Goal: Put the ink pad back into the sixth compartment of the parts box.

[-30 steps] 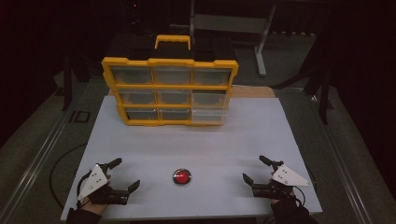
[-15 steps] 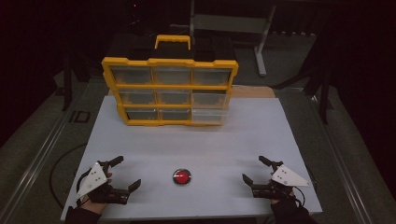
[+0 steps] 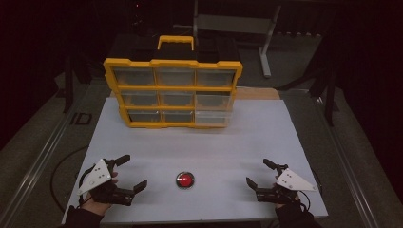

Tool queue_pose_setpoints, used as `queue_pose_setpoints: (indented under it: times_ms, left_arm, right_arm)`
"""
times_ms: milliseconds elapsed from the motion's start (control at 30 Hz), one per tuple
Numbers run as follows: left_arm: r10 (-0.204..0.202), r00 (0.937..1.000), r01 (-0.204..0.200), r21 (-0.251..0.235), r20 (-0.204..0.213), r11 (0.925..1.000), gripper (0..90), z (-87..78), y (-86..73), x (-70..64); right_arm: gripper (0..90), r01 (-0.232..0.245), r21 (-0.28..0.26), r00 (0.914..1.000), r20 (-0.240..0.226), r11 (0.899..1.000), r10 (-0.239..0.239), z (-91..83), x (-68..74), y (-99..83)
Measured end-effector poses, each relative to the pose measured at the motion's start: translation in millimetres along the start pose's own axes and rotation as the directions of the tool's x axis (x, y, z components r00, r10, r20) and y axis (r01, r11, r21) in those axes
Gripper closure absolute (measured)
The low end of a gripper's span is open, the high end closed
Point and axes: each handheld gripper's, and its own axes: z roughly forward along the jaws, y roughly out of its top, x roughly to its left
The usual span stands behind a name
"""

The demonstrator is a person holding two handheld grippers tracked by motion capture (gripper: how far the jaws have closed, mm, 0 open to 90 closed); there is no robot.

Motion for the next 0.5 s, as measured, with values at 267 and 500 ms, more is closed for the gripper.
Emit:
queue_pose_setpoints:
  times_ms: [267,500]
  left_arm:
    - [0.009,0.9998,-0.009,0.028,0.02,0.9996,0.0,11.1,16.3,-4.0]
    - [0.029,0.9975,-0.031,0.024,0.064,0.9992,0.0,21.0,27.7,-8.0]
  right_arm:
    - [10.2,0.004,-0.01,1.0,-0.008,1.0,-0.004,-0.1,0.8,0.7]
    - [10.2,-0.001,-0.013,0.9999,-0.017,1.0,0.001,-0.4,0.6,0.6]
